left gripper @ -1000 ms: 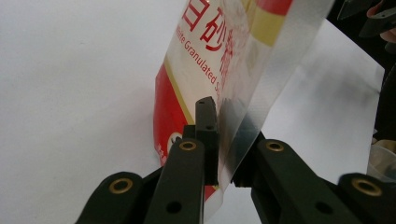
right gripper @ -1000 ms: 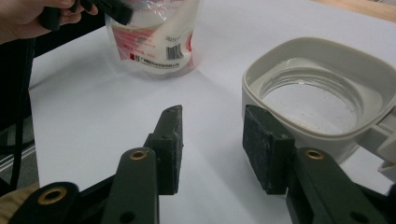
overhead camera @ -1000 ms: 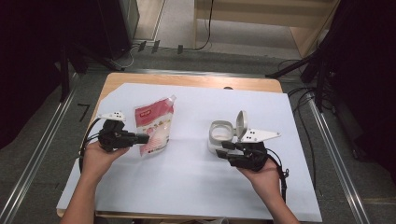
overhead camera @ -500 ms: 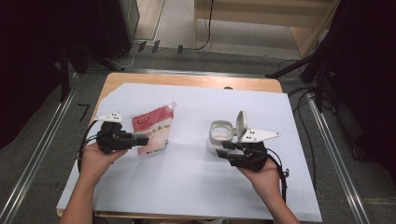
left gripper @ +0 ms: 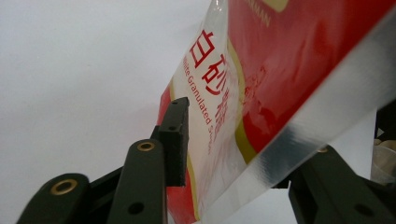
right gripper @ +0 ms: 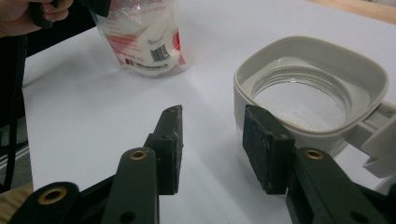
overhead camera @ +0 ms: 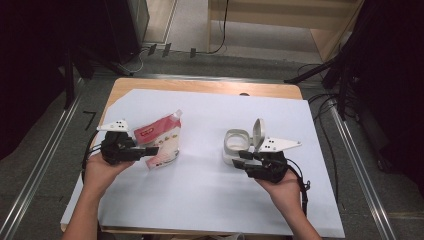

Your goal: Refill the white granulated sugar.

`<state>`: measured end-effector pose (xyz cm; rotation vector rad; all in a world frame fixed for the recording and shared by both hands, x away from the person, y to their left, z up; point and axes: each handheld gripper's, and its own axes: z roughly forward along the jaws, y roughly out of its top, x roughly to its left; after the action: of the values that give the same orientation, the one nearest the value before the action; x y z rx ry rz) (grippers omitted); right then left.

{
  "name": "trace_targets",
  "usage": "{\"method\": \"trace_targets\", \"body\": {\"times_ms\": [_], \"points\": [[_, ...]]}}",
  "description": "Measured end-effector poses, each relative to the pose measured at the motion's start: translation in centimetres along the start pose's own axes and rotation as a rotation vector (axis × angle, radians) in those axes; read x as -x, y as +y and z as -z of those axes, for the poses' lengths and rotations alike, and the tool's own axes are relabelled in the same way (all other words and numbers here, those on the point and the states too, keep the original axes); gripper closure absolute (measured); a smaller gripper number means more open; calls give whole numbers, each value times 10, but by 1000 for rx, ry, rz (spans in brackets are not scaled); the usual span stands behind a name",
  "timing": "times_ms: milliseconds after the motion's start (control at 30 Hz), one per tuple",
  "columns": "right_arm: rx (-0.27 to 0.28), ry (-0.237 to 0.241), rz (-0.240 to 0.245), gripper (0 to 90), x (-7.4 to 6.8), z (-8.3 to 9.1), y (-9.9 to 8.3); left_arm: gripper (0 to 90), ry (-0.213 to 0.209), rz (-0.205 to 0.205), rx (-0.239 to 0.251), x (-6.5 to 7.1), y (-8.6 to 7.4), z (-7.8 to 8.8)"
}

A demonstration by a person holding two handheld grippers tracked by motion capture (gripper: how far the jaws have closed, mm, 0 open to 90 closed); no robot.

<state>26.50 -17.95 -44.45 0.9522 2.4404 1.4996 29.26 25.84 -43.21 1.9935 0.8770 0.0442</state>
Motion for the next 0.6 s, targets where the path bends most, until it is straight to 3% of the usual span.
{"method": "trace_targets", "body": {"times_ms": [600], "points": [[-19, -11, 19, 584, 3, 6, 1, 492, 46, -18, 0, 11, 1, 13]]}}
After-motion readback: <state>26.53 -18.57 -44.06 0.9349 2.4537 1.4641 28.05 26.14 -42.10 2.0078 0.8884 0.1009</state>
